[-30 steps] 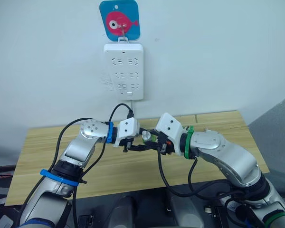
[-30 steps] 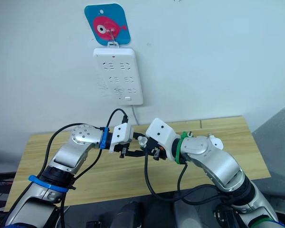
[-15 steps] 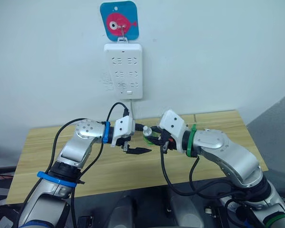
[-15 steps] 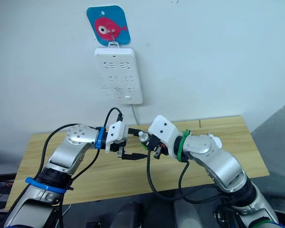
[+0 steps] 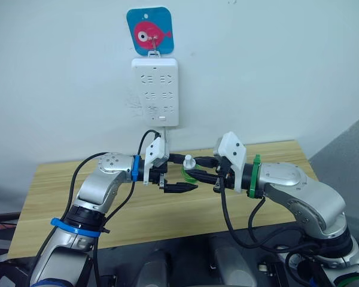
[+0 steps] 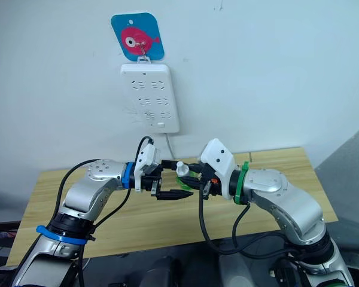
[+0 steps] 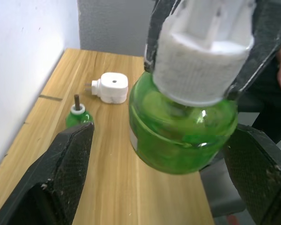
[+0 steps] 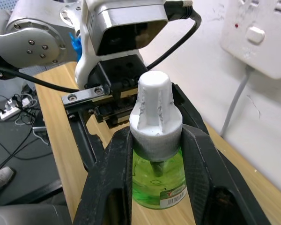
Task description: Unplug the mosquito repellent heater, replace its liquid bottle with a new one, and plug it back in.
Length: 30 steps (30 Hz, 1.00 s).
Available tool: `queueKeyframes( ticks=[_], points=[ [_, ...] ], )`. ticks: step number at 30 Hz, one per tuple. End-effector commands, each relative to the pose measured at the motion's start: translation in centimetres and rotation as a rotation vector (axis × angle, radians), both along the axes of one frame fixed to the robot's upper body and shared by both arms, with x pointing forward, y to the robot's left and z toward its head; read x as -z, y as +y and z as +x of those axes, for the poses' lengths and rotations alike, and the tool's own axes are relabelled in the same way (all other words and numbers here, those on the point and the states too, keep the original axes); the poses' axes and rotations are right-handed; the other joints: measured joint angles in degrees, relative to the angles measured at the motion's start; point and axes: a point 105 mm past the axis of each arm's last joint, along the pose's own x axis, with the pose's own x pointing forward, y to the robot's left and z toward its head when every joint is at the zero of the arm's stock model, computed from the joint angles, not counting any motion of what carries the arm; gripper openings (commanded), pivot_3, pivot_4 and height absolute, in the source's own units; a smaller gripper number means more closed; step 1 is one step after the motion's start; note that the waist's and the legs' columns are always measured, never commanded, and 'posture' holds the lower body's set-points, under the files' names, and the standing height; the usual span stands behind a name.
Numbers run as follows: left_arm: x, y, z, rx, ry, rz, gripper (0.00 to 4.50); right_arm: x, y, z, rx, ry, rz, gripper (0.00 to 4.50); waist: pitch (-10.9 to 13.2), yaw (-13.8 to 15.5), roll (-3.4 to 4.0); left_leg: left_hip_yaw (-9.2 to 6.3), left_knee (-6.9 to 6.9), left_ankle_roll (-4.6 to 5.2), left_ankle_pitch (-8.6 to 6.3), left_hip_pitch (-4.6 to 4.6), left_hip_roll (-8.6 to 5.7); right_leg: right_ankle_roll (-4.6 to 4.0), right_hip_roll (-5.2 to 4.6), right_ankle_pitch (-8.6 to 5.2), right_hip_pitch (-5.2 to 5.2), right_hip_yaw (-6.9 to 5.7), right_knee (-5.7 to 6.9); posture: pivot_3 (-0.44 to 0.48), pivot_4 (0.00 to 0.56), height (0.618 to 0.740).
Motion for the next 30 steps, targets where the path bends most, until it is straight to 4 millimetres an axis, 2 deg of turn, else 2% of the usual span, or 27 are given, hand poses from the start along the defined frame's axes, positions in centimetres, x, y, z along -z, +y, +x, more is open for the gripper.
queueKeyframes(
  ticks=[1,5,6,7,12,19,23,27,29,30],
  points=[
    [-1.1,-0.4,-0.4,0.014,-0.024,-0.047,4.36,-1.2,0.2,-0.7,-0.021,-0.043,0.035,1.10,-0.2,-0.1,0.01,0.00,0.00,0.00,0.00,0.01,0.00,0.00,0.00,0.00,0.01,0.00,0.00,-0.211,0.156,0.740],
    [-1.6,-0.8,-0.3,-0.002,0.000,-0.095,4.36,-1.1,0.2,-0.7,-0.019,-0.041,0.035,1.10,-0.6,-0.2,0.00,0.01,0.01,-0.01,0.01,0.01,-0.01,0.00,0.00,0.00,0.02,0.01,0.00,-0.211,0.154,0.740],
    [-1.6,-0.8,-0.2,-0.006,0.001,-0.101,3.96,-1.1,0.2,-0.7,-0.018,-0.041,0.035,1.10,-0.6,-0.3,0.00,0.01,0.01,-0.01,0.01,0.01,0.00,0.00,0.00,0.01,0.02,0.02,0.00,-0.211,0.154,0.740],
    [-1.6,-0.7,-0.2,-0.007,0.003,-0.102,3.78,-1.1,0.1,-0.7,-0.016,-0.040,0.036,1.10,-0.7,-0.4,0.02,0.01,0.01,-0.01,0.01,0.01,0.00,0.00,0.00,0.01,0.02,0.02,0.00,-0.210,0.152,0.740],
    [-1.2,-0.7,-0.6,0.005,0.006,-0.088,2.31,-1.2,0.1,-0.7,-0.008,-0.040,0.049,1.10,-0.9,-1.0,0.06,0.01,0.00,-0.01,0.01,0.02,0.00,0.00,0.01,0.01,0.02,0.03,0.01,-0.212,0.149,0.740],
    [-1.7,-0.7,-0.4,0.004,-0.022,-0.086,2.27,-1.5,0.0,-1.3,-0.080,-0.057,0.067,1.10,-1.1,-1.1,0.07,0.01,0.01,-0.01,0.02,0.05,-0.01,0.02,0.03,0.02,0.06,0.05,0.03,-0.211,0.149,0.740],
    [-2.3,-1.1,-0.9,0.085,-0.086,-0.051,2.27,-1.1,0.0,-2.8,-0.318,-0.066,-0.020,1.10,-1.1,-1.1,0.07,0.05,0.02,-0.01,0.01,0.06,-0.04,0.04,0.03,0.03,0.08,0.05,-0.01,-0.211,0.149,0.740],
    [-2.2,-1.1,-1.1,0.132,-0.130,-0.019,2.27,-1.0,-0.7,-1.6,-0.419,-0.102,-0.126,1.10,-1.1,-1.1,0.07,0.12,0.02,0.01,0.02,0.18,-0.03,0.05,0.07,0.04,0.15,0.03,-0.01,-0.196,0.141,0.740],
    [-2.4,-1.2,-1.1,0.132,-0.142,-0.023,2.27,-1.5,-1.0,-1.2,-0.432,-0.100,-0.118,1.10,-1.1,-1.2,0.08,0.13,0.02,0.02,0.02,0.18,0.00,0.05,0.10,0.04,0.15,0.04,0.00,-0.187,0.139,0.740],
    [-2.5,-1.2,-1.1,0.130,-0.145,-0.026,2.27,-1.7,-1.2,-0.9,-0.424,-0.099,-0.111,1.45,-1.1,-1.1,0.08,0.09,0.02,0.01,0.02,0.17,0.01,0.05,0.10,0.04,0.15,0.05,0.00,-0.187,0.139,0.740]
  ],
)
